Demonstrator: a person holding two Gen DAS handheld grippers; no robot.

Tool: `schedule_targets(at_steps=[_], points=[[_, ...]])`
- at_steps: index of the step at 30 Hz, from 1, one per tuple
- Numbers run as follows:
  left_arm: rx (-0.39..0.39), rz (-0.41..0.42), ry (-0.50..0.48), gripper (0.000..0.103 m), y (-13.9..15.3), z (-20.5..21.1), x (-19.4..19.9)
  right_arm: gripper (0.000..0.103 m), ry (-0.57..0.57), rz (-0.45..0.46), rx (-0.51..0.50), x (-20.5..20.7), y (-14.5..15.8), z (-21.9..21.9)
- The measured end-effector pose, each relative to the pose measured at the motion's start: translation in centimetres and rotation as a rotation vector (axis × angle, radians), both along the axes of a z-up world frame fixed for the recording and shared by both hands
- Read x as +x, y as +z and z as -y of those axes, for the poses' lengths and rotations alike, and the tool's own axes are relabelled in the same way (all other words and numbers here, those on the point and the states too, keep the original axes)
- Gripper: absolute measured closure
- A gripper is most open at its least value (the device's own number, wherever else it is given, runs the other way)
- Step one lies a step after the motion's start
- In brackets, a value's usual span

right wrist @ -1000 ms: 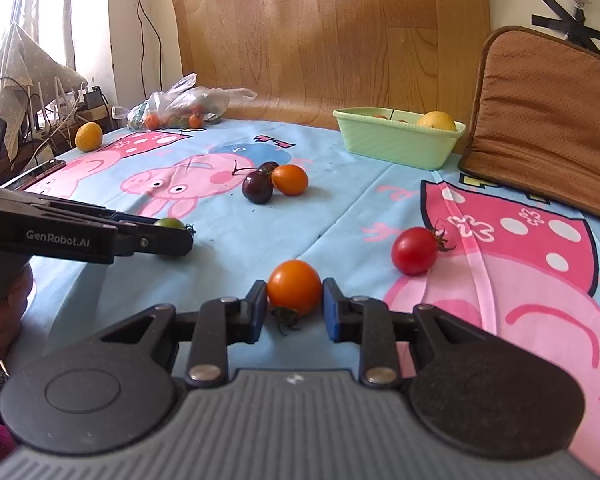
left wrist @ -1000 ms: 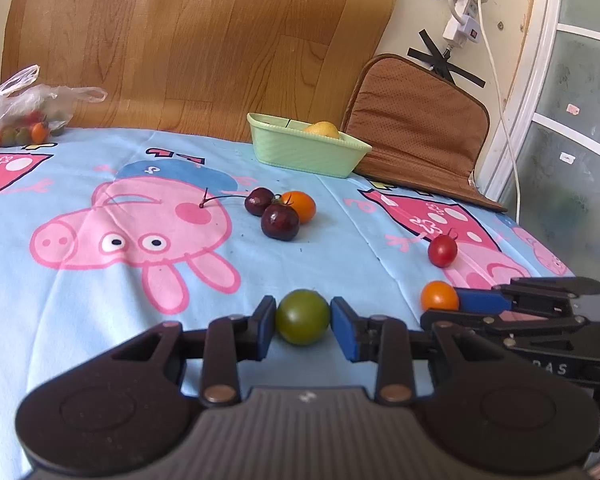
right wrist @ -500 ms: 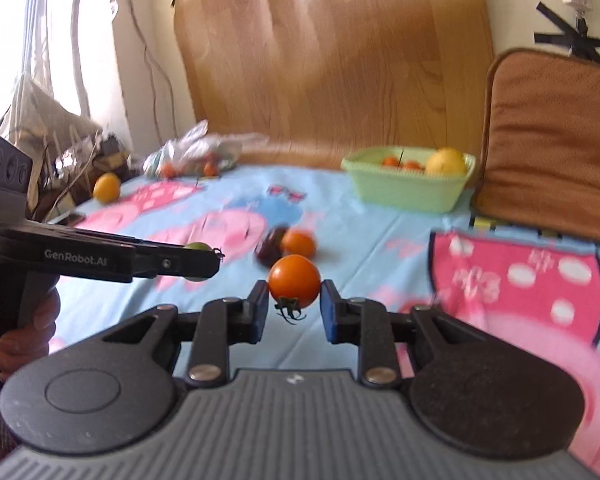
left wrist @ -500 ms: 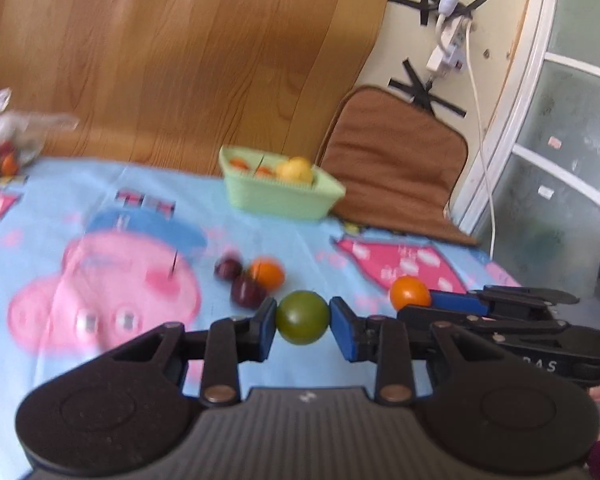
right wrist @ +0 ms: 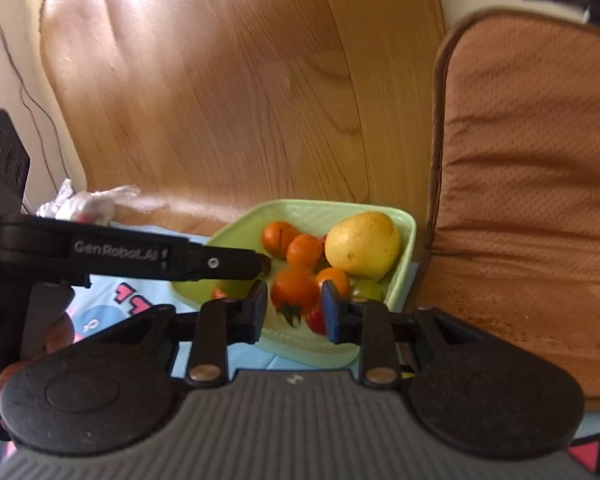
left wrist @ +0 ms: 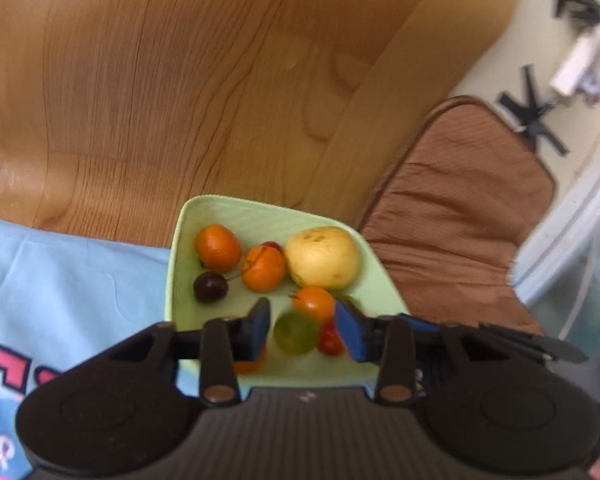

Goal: Organize fruits
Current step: 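Carry both tomatoes over the green bowl and open both tools to release, then move both tools back toward the remaining fruit on the tablecloth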

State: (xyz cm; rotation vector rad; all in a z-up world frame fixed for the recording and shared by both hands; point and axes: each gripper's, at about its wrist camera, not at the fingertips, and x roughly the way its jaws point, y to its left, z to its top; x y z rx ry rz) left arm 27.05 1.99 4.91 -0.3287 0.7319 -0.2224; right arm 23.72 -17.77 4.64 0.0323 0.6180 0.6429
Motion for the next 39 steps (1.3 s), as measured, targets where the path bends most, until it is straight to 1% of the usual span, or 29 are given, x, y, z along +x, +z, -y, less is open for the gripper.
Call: schedule_targets(at_steps=[2,3,5,8,9,11,14,16,18,19,21,23,24,25,26,27,30,34,35,36,39], points=[[-0.031,-0.003,0.001,0.064,-0.1,-0.3,0.1,0.068,-0.021,0.004,0.014,0.0,-0.1,0.3],[-0.054,0.014,-0.009,0.064,0.2,-0.5,-0.5,0.068,-0.022,0.009,0.040,-0.5,0.2,0.8],[-0.061,0.052,-0.019,0.064,1.1,-0.8,-2.5,0.068,-0.021,0.019,0.080,-1.9,0.7,2.0],[-0.090,0.112,-0.035,0.063,2.5,-1.8,-7.5,0.068,-0.017,0.021,0.122,-5.1,1.4,4.1],[-0.103,0.134,-0.035,0.059,2.8,-2.5,-9.4,0.068,-0.009,0.010,0.134,-6.2,1.5,4.6],[-0.111,0.165,-0.018,0.057,2.7,-3.8,-13.4,0.068,0.023,-0.003,0.159,-8.8,1.3,5.4],[-0.095,0.164,0.030,0.057,1.3,-5.1,-18.3,0.068,0.087,-0.006,0.157,-12.2,0.6,4.7],[-0.087,0.140,0.054,0.057,0.2,-5.4,-20.4,0.068,0.110,-0.021,0.132,-13.0,0.3,3.3],[-0.059,0.125,0.053,0.056,-0.7,-4.9,-21.7,0.068,0.112,-0.041,0.127,-13.1,0.0,1.7],[-0.025,0.120,0.046,0.055,-1.0,-4.3,-22.1,0.068,0.118,-0.059,0.137,-12.9,0.0,1.2],[0.084,0.118,0.046,0.050,-1.6,-3.0,-22.4,0.068,0.111,-0.093,0.159,-12.3,-0.1,0.3],[0.172,0.126,0.036,0.047,-2.2,-1.6,-22.2,0.068,0.097,-0.121,0.177,-12.0,-0.3,-0.3],[0.209,0.123,0.032,0.049,-2.6,-1.1,-22.2,0.068,0.090,-0.134,0.183,-11.8,-0.5,-0.5],[0.230,0.112,0.030,0.052,-3.0,-0.7,-22.0,0.068,0.084,-0.146,0.186,-11.9,-0.7,-0.7],[0.231,0.100,0.025,0.069,-3.3,-0.6,-21.8,0.068,0.084,-0.156,0.188,-11.9,-0.9,-1.0],[0.204,0.098,0.013,0.072,-3.7,-0.7,-22.1,0.068,0.088,-0.165,0.188,-11.8,-1.0,-1.3],[0.178,0.104,0.036,0.072,-3.7,-1.5,-23.1,0.067,0.125,-0.177,0.164,-11.8,-0.9,-2.6],[0.127,0.113,0.049,0.072,-3.4,-2.6,-25.7,0.067,0.212,-0.172,0.082,-11.6,-0.7,-5.8],[0.119,0.117,0.053,0.072,-3.3,-2.9,-26.3,0.065,0.234,-0.171,0.052,-11.6,-0.8,-6.7],[0.115,0.119,0.057,0.072,-3.4,-3.1,-26.9,0.063,0.247,-0.159,0.019,-11.8,-1.1,-7.5],[0.110,0.116,0.061,0.072,-3.7,-3.3,-27.7,0.063,0.273,-0.102,-0.068,-12.3,-1.5,-9.3]])
